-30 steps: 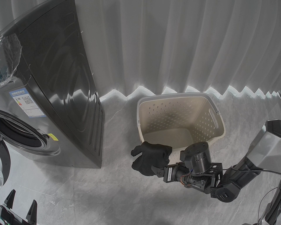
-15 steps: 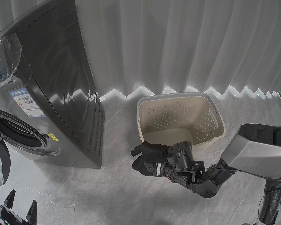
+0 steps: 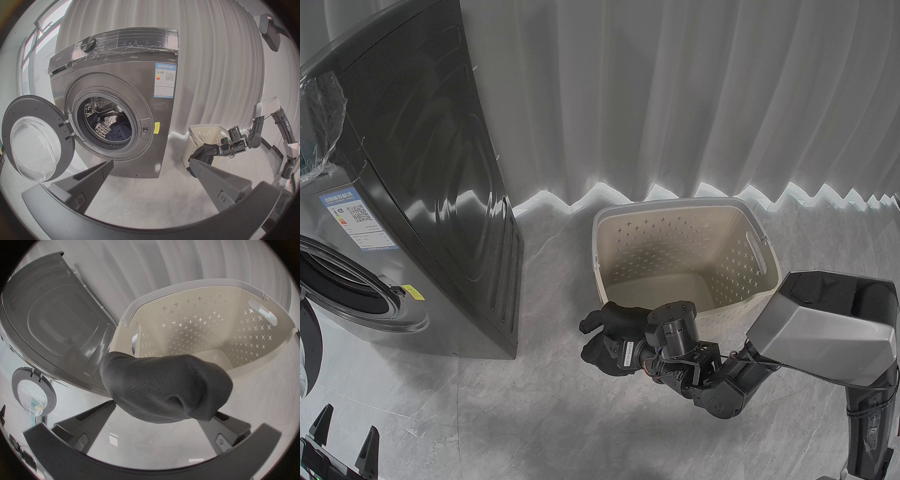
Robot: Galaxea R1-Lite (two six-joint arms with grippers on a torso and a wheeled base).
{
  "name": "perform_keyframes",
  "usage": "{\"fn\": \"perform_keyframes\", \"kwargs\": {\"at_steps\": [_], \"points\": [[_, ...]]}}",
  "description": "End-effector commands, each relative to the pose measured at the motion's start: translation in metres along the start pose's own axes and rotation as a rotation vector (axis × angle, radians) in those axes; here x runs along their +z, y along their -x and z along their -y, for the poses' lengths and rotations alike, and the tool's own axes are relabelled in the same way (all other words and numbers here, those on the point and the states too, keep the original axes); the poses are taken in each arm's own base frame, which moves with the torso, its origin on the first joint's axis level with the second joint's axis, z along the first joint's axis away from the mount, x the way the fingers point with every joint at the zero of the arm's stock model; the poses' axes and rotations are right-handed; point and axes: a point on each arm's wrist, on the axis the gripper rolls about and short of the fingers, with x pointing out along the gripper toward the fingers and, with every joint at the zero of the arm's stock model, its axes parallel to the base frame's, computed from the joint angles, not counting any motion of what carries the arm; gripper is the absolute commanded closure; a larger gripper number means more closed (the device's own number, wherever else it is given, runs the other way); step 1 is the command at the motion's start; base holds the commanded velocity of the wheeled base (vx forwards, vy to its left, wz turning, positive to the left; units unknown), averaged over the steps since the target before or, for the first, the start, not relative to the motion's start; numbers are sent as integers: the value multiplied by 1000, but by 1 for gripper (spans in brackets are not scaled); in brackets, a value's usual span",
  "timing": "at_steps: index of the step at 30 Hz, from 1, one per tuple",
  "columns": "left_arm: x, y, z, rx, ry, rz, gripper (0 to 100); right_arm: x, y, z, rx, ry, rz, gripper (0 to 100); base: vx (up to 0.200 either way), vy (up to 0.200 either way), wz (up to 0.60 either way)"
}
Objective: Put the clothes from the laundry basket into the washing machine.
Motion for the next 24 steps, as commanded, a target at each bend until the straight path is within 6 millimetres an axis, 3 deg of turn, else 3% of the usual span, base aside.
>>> {"fn": "perform_keyframes", "kwargs": {"at_steps": [1, 10, 14, 18, 19, 20, 21, 24], "points": [[-5, 0, 0, 1, 0, -1, 0, -2, 2, -3, 10, 3, -5, 100, 0, 0, 0], [-5, 0, 0, 1, 0, -1, 0, 7, 26, -10, 45, 4, 24, 100, 0, 0, 0], [-5, 0, 0, 1, 0, -1, 0, 15, 51, -12, 66, 6, 31, 100, 0, 0, 0], [-5, 0, 0, 1, 0, -1, 0, 34, 92, -16, 116, -1, 71, 100, 0, 0, 0], [-5, 0, 0, 1, 0, -1, 0, 34, 92, -16, 116, -1, 71, 100, 0, 0, 0], [-5, 0, 0, 1, 0, -1, 0, 45, 114, -16, 144, -9, 99, 100, 0, 0, 0], [-5, 0, 0, 1, 0, -1, 0, 47, 118, -15, 146, -9, 104, 100, 0, 0, 0], [-5, 0, 0, 1, 0, -1, 0, 62, 155, -11, 198, -19, 155, 100, 0, 0, 0]]}}
